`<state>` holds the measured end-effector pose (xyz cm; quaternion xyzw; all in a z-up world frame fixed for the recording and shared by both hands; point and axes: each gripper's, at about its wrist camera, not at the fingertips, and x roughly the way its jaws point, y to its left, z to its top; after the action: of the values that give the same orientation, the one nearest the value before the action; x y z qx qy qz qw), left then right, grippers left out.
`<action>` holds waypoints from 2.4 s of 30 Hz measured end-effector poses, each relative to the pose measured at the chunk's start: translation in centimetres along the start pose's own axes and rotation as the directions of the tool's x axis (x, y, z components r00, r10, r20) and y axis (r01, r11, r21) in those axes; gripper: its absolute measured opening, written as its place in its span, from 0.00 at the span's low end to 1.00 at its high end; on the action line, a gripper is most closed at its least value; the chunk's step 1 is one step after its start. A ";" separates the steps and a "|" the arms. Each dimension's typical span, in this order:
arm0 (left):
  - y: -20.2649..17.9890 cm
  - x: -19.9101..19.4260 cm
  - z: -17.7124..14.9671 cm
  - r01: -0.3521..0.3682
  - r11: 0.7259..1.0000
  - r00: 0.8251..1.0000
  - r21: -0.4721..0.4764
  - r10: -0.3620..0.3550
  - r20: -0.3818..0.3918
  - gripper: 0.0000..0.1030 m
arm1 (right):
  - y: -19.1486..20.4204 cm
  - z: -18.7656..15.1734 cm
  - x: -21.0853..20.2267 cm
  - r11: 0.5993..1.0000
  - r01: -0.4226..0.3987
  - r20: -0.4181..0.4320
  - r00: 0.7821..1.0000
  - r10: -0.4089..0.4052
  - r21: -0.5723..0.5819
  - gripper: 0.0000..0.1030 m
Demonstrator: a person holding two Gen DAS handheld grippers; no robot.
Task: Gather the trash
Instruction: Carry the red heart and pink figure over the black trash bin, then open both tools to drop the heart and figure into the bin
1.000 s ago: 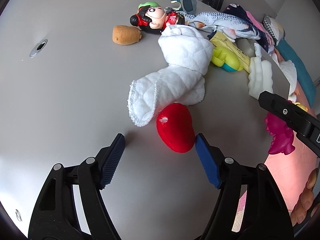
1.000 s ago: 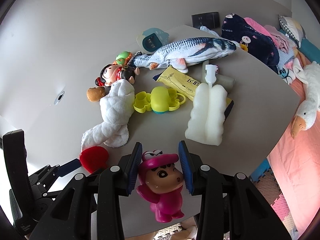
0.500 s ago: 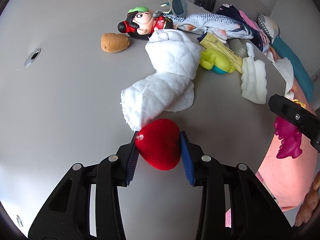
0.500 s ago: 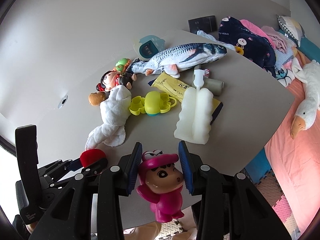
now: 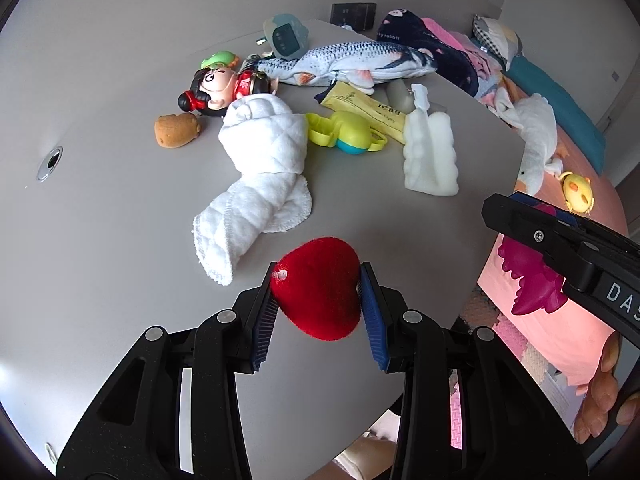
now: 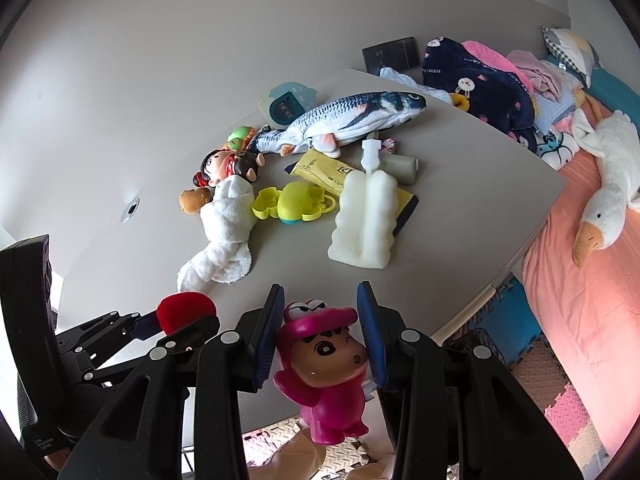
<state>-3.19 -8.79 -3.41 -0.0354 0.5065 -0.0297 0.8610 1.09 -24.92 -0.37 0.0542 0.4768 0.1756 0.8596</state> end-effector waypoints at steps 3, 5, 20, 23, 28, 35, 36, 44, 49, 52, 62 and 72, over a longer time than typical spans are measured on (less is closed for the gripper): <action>-1.3 0.0 0.2 0.019 0.999 1.000 0.029 -0.019 0.002 0.37 | -1.1 -0.6 -1.0 1.000 0.019 0.013 1.000 -0.020 0.025 0.38; -2.2 -0.1 0.1 0.033 0.998 0.999 0.050 -0.033 0.002 0.37 | -1.9 -1.0 -1.8 0.998 0.035 0.021 0.999 -0.036 0.043 0.38; -9.8 0.3 -0.3 0.152 0.960 0.988 0.237 -0.150 -0.028 0.37 | -7.8 -5.0 -6.6 0.971 0.154 0.050 0.985 -0.166 0.185 0.38; -11.2 0.4 -0.5 0.173 0.947 0.985 0.270 -0.168 -0.040 0.37 | -8.8 -5.9 -7.4 0.962 0.175 0.049 0.981 -0.189 0.210 0.38; -13.7 0.5 -1.1 0.205 0.923 0.979 0.325 -0.196 -0.061 0.37 | -10.5 -7.4 -8.9 0.945 0.209 0.048 0.973 -0.228 0.253 0.38; -16.9 0.8 -1.9 0.249 0.883 0.969 0.397 -0.231 -0.093 0.37 | -12.6 -9.2 -10.7 0.917 0.250 0.040 0.960 -0.276 0.312 0.38; -17.3 0.8 -2.0 0.255 0.878 0.967 0.406 -0.235 -0.099 0.37 | -12.9 -9.5 -10.9 0.913 0.255 0.038 0.959 -0.282 0.319 0.38; -20.1 1.5 -2.9 0.296 0.835 0.955 0.463 -0.259 -0.143 0.37 | -14.5 -11.2 -12.3 0.883 0.291 0.024 0.946 -0.322 0.368 0.38; -21.1 1.8 -3.4 0.310 0.816 0.951 0.488 -0.264 -0.164 0.37 | -15.2 -11.8 -12.4 0.871 0.301 0.010 0.944 -0.330 0.388 0.38; -21.3 2.0 -3.6 0.310 0.808 0.951 0.500 -0.260 -0.169 0.37 | -15.4 -11.9 -12.1 0.869 0.302 0.002 0.944 -0.329 0.392 0.38; -21.5 3.4 -3.2 0.346 0.807 0.936 0.479 -0.263 -0.233 0.63 | -16.9 -11.4 -11.2 0.841 0.328 -0.049 0.939 -0.341 0.430 0.55; -22.3 3.5 -3.2 0.243 0.808 0.970 0.536 -0.183 -0.164 0.94 | -18.5 -11.0 -12.4 0.799 0.364 -0.044 0.919 -0.393 0.478 0.70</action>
<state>-4.61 -31.41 -5.95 0.1597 0.5133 -0.2726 0.7980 -9.52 -47.36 -1.23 0.1727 0.4812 -0.1240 0.8504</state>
